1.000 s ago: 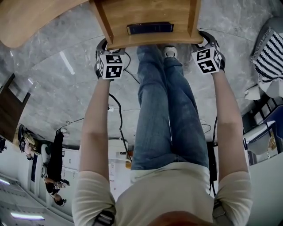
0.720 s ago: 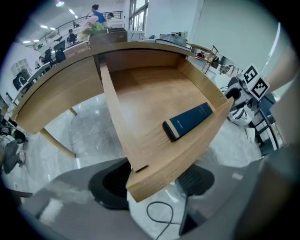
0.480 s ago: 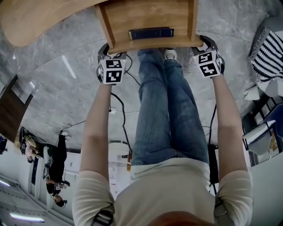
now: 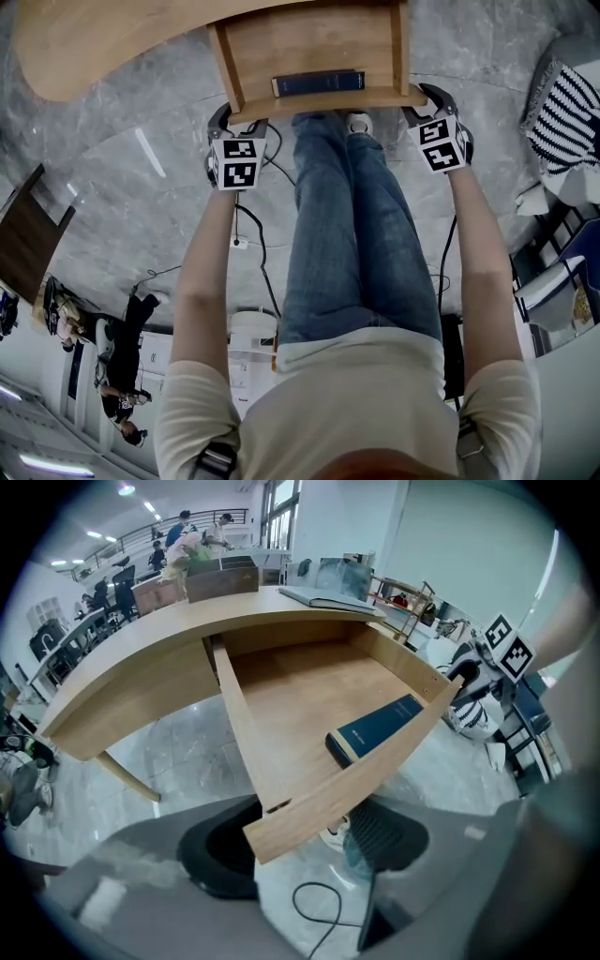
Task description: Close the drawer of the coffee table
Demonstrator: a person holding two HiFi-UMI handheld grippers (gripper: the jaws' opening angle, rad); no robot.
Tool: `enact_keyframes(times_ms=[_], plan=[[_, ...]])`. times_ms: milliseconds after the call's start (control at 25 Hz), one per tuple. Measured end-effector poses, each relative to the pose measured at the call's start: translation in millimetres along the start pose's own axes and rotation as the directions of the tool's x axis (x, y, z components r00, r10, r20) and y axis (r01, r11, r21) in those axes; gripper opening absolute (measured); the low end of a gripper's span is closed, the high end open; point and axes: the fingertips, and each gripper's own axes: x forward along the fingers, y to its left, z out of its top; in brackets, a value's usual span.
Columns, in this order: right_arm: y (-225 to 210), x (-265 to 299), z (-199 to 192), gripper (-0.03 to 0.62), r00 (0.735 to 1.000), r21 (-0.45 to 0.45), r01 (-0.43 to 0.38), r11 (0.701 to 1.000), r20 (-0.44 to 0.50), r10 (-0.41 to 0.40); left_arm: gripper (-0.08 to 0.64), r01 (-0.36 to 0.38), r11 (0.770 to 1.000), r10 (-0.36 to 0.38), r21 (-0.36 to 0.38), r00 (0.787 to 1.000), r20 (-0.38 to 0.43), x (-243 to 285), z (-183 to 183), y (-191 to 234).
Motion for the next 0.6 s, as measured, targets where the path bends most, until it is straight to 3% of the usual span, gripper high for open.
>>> enact_keyframes(times_ms=[600], plan=[[-19.7, 3.3, 21.7, 0.206, 1.0, -0.017, 0.018, 1.0, 0.02, -0.018, 0.291, -0.031, 0.999, 0.029, 0.032, 0.999, 0.038, 4.0, 27.9, 15.1]])
